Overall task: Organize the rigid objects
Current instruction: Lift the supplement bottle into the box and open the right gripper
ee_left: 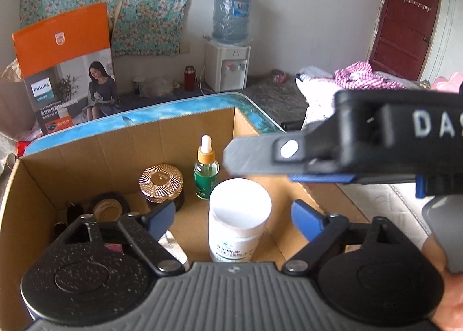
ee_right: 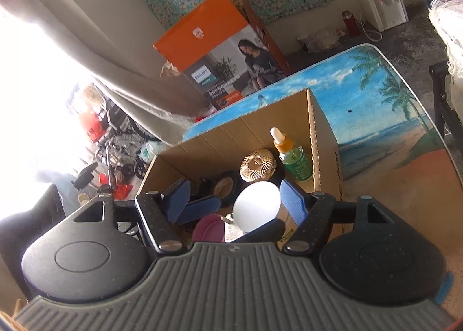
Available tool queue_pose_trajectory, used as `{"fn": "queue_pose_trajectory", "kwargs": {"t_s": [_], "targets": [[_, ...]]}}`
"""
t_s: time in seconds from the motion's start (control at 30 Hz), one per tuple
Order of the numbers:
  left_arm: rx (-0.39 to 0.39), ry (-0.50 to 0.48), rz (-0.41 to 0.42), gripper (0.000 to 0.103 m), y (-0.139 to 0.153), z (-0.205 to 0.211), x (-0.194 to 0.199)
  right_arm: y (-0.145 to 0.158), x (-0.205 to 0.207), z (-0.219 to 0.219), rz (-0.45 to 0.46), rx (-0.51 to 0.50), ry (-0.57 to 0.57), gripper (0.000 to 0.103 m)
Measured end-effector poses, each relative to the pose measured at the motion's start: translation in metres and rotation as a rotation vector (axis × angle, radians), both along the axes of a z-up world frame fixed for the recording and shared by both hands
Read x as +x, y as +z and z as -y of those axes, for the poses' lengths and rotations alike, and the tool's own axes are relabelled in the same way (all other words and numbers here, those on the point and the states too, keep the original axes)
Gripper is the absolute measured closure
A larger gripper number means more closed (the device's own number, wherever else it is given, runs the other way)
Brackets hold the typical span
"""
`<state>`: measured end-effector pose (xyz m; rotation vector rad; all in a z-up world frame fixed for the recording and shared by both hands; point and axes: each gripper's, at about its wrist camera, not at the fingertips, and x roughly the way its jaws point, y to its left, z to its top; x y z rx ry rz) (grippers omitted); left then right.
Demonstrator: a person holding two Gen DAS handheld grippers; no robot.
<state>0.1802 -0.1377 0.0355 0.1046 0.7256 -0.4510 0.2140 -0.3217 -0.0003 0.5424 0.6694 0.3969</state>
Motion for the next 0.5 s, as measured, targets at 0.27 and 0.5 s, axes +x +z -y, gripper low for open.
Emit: {"fn": "queue_pose_trajectory", "kwargs": {"t_s": [0.27,0.5], "targets": [[-0.048,0.024,0.09,0.0,0.034,-0.033,-0.046,0.038,-0.064,-0.001,0.19,-0.051,-0.099,0.011],[0.024,0.168,0.174,0.0,0.058,-0.056,-0.076,0.058,-0.117,-0.012,0.329,-0.184,-0.179,0.001]]}}
